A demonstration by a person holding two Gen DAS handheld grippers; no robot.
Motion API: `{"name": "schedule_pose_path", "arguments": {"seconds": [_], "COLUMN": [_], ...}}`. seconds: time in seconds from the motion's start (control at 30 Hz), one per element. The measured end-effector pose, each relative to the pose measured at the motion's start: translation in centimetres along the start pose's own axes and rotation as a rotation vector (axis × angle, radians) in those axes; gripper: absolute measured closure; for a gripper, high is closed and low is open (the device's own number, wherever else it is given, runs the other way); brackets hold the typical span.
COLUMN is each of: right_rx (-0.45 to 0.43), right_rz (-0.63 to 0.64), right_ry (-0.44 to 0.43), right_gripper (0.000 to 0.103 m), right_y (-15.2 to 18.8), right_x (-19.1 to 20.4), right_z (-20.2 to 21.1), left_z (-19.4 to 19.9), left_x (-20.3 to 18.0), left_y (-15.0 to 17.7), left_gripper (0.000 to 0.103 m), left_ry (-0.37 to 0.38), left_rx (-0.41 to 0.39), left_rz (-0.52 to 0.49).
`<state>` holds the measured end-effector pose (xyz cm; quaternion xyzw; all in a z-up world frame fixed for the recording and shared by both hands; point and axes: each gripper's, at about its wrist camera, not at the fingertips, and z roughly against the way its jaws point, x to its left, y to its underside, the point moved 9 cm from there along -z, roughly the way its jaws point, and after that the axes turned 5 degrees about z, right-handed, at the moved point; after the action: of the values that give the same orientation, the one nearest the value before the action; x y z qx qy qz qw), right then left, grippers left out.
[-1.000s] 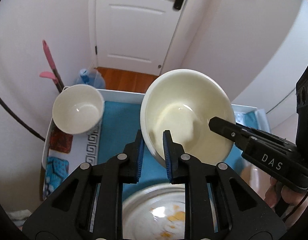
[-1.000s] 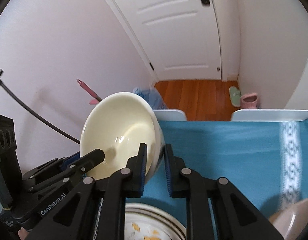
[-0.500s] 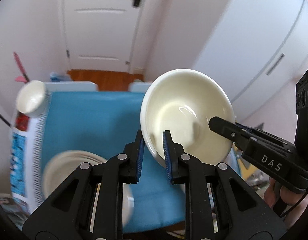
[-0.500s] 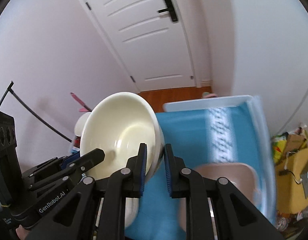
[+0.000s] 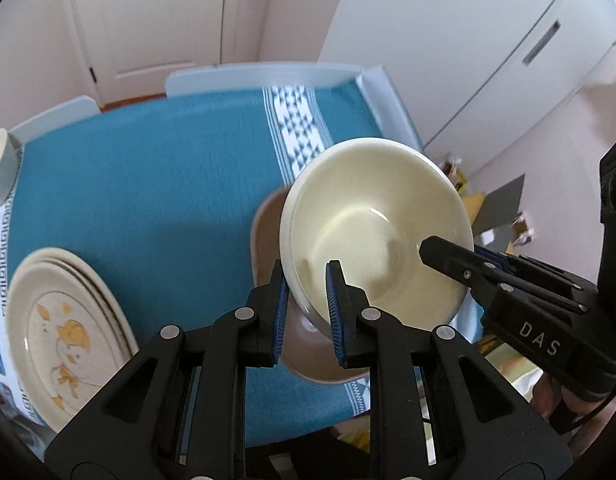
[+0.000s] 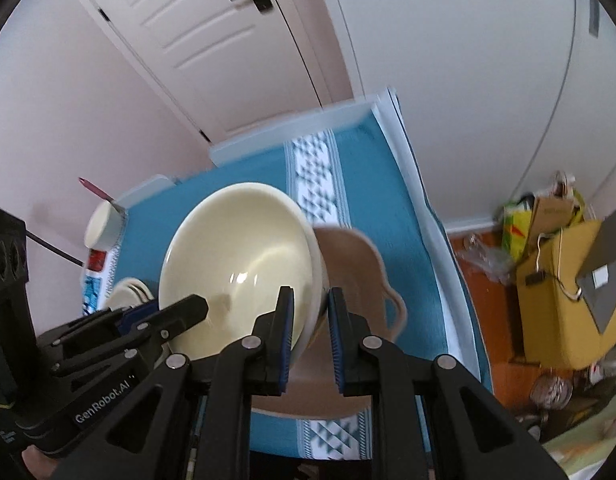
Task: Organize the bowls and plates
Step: 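Lower the cream bowl into the beige dish and open both tools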
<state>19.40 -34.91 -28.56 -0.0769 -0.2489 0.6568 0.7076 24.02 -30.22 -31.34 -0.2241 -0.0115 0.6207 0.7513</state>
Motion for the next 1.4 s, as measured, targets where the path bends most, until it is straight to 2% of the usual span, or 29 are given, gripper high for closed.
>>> {"name": "schedule_pose_path", "arguments": {"seconds": [0.17,0.6,1.03,1.3,1.4], "right_rx": [0.051,0.085,0.107,0.077,0.043], "right_rz": [-0.006,0.034,0.064,0.055,0.053], "right_ry": [0.008,0.053,0.083,0.089,0.083], "right_gripper": [0.087,0.087,0.087,0.087,0.087], "right_y": [1.8,2.5,2.8,2.1,1.5], "right_x": [-1.3,-2.2,-2.2,-2.3,-2.0], "right_z": [-2.1,-3.8,-4.1,-2.5,-0.9], "left_z": [-2.7,-5.1,-4.5,-2.8,-0.9], "left_x": [0.4,0.3,0.0,-0.1,-0.5], "left_y": [1.1,1.8,1.6,1.0,0.5], "left_gripper": [0.087,0.087,0.087,0.086,0.086], "left_ry": [-0.025,-0.096,-0.134,-0.132,-0.117], "left_rx": [0.054,0.072,0.064,0.044,0.01], "left_rz": [-0.01,-0.058,-0.116,-0.119,-0.128]}}
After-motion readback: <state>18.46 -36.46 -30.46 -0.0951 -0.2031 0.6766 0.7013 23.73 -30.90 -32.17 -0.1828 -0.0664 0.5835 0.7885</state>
